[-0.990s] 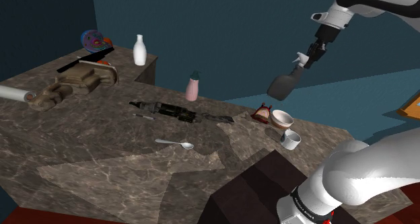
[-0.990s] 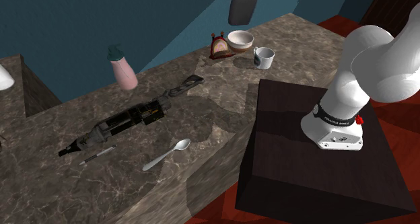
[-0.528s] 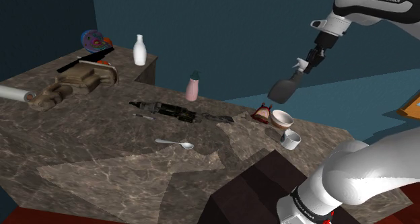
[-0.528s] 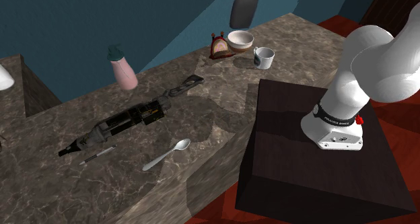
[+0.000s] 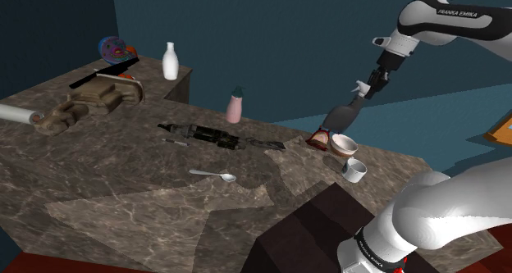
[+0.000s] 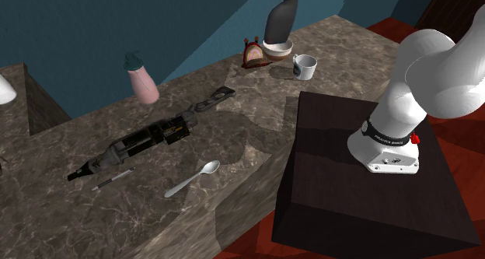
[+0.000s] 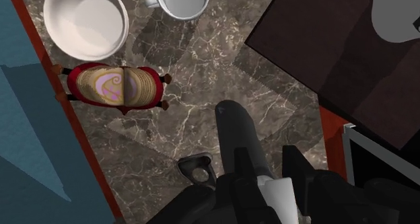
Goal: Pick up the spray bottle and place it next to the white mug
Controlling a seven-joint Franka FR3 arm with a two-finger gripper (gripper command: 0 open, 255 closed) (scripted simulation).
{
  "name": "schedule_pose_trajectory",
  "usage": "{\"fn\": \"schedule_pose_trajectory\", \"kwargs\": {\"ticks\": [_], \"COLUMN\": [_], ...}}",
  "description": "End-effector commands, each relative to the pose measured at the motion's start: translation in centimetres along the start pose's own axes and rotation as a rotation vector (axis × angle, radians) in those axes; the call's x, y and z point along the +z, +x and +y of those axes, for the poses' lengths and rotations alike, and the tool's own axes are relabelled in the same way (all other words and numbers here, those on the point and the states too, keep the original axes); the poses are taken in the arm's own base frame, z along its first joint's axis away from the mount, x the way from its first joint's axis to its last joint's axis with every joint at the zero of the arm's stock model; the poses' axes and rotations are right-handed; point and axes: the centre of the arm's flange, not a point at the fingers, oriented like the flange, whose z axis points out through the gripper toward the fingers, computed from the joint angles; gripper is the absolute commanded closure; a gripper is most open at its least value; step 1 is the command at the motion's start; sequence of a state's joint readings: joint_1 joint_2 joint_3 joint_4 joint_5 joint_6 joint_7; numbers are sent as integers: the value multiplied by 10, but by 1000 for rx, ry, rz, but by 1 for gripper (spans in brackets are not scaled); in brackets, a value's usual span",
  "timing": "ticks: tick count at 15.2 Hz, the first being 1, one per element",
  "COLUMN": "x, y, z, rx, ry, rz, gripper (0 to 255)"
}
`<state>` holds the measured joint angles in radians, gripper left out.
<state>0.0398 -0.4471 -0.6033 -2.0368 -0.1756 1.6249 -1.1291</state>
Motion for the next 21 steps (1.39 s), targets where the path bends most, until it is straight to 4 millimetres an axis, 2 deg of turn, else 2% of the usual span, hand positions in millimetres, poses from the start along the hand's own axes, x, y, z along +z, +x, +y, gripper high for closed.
{"fn": "schedule_pose_trajectory", "kwargs": {"ticks": [1,21], "x": [12,117], "y": [0,-5], "z": [0,7], "rx": [0,0], "ry": [0,0], "rz": [0,0], "gripper": [255,255]}}
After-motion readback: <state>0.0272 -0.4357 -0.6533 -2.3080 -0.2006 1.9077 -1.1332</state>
